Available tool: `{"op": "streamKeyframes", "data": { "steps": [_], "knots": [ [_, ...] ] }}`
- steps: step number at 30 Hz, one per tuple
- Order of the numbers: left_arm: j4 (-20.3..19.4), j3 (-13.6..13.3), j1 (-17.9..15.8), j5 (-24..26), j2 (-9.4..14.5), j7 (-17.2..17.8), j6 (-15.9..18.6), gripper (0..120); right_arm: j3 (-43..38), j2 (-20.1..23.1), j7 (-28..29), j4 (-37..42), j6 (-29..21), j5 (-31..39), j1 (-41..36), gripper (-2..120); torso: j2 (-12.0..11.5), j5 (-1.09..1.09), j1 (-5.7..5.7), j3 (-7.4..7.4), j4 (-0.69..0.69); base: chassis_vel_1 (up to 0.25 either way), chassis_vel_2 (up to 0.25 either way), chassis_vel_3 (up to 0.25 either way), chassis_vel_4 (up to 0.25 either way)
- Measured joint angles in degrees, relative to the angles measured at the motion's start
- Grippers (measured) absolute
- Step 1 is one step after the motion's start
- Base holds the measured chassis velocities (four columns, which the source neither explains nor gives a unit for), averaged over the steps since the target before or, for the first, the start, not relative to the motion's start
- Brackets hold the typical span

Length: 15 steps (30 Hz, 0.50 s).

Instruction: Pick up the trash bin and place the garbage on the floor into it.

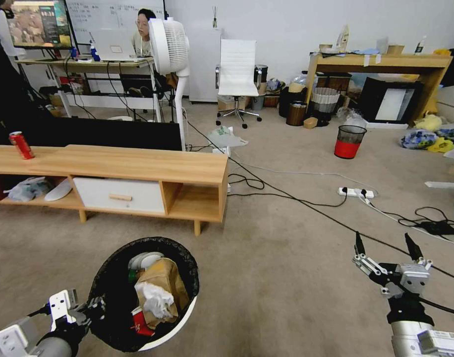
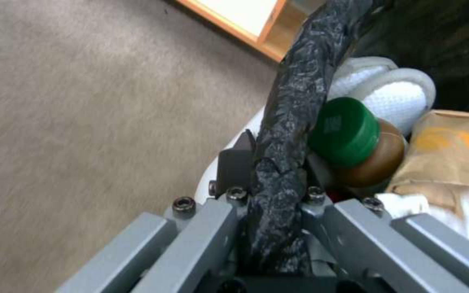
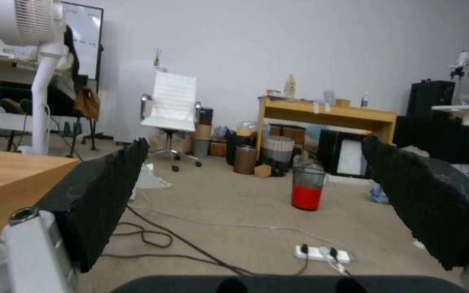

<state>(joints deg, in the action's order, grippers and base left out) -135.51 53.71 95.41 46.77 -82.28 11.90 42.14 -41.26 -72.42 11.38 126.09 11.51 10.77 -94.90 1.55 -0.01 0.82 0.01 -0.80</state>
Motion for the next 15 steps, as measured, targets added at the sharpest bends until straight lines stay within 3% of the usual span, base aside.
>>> {"op": "streamKeyframes", "data": {
  "steps": [4, 7, 15],
  "knots": [
    [0.04, -0.02, -0.03, -0.1, -0.07, 0.0, 0.0, 2, 0.08, 0.04, -0.41, -0.2, 0.58, -0.13, 0.06, 100, 0.0, 0.03, 0.01, 0.01, 0.0, -0.196, 0.213, 0.22, -0.209],
    [0.08, -0.03, -0.08, -0.22, -0.16, -0.02, 0.0, 2, 0.15, 0.17, -0.62, -0.32, 0.8, -0.13, 0.13, 100, 0.0, 0.01, 0.01, 0.01, 0.0, -0.08, 0.12, 0.077, -0.088],
    [0.1, -0.05, -0.02, -0.48, -0.43, -0.04, 0.0, 2, 0.13, 0.7, -0.7, -0.49, 0.9, 0.15, 0.3, 100, 0.0, 0.01, -0.03, -0.02, -0.01, 0.026, -0.03, -0.027, 0.038]
  ]
}}
